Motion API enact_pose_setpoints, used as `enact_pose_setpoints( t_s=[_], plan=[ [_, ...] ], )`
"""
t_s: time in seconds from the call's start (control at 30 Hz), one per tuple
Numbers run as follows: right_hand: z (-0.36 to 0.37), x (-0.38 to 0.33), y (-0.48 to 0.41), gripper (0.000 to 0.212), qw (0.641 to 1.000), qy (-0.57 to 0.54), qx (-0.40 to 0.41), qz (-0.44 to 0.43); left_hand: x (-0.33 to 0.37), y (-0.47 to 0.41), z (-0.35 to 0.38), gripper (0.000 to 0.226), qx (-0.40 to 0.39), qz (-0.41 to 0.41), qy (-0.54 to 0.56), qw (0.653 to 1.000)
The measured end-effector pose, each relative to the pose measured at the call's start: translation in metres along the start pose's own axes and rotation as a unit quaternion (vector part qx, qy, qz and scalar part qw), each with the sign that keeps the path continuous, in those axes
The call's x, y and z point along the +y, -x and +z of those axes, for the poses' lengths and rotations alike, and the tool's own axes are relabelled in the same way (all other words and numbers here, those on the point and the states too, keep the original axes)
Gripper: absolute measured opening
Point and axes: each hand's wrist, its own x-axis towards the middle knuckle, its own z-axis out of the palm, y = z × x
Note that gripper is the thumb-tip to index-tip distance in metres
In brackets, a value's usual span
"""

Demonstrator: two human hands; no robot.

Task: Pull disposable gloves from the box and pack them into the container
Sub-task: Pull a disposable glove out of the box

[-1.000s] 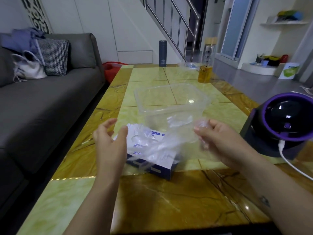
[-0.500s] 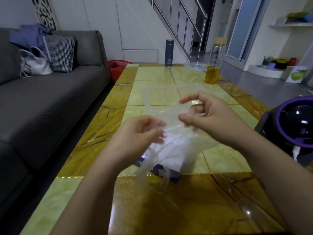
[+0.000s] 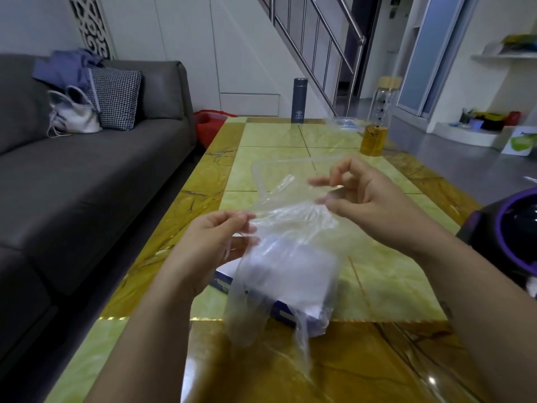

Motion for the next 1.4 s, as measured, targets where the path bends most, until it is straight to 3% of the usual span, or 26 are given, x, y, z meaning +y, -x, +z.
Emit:
enact_pose_setpoints(
  t_s=[0.13,0.2,0.3,0.53,0.67,0.73,0.8,0.9,0.97,1.23,1.4],
  plan=[
    [-0.001,-0.002,0.003,0.031,0.994,0.051,-0.094,0.030,-0.002,0.001,0.000,0.017,-0.033,-0.010,-0.001,0.999],
    [0.001,-0.004,0.005,0.024,0.987,0.080,-0.133,0.044,-0.003,0.003,-0.001,0.017,-0.079,-0.020,0.004,0.997],
    [0.000,-0.006,0.008,0.028,0.984,0.100,-0.139,0.060,-0.004,0.007,-0.006,0.018,-0.113,-0.038,0.000,0.993],
    [-0.007,-0.006,0.011,0.042,0.987,0.111,-0.095,0.064,-0.013,0.005,-0.024,0.015,-0.006,-0.034,-0.030,0.999],
    [-0.005,-0.006,0.012,0.046,0.992,0.089,-0.076,0.055,-0.017,0.001,-0.027,0.013,0.113,0.019,-0.003,0.993],
    [-0.004,-0.008,0.014,0.050,0.994,0.071,-0.066,0.058,-0.016,0.001,-0.026,0.024,0.134,0.033,0.015,0.990],
    [0.000,-0.008,0.015,0.053,0.995,0.063,-0.059,0.051,-0.015,0.004,-0.022,0.045,0.074,0.025,0.009,0.997],
    [0.005,-0.009,0.015,0.054,0.996,0.063,-0.051,0.040,-0.019,0.012,-0.012,0.080,-0.014,0.041,-0.122,0.992],
    [0.006,-0.011,0.016,0.054,0.997,0.054,-0.049,0.030,-0.024,0.014,-0.009,0.086,-0.017,0.053,-0.172,0.984],
    [-0.003,-0.005,0.015,0.057,0.999,0.023,-0.031,0.037,-0.024,0.009,-0.036,0.052,0.048,0.028,-0.115,0.992],
    [-0.009,-0.005,0.010,0.056,0.998,0.031,-0.012,0.055,-0.027,0.005,-0.046,0.039,0.142,0.030,-0.102,0.984]
  ],
)
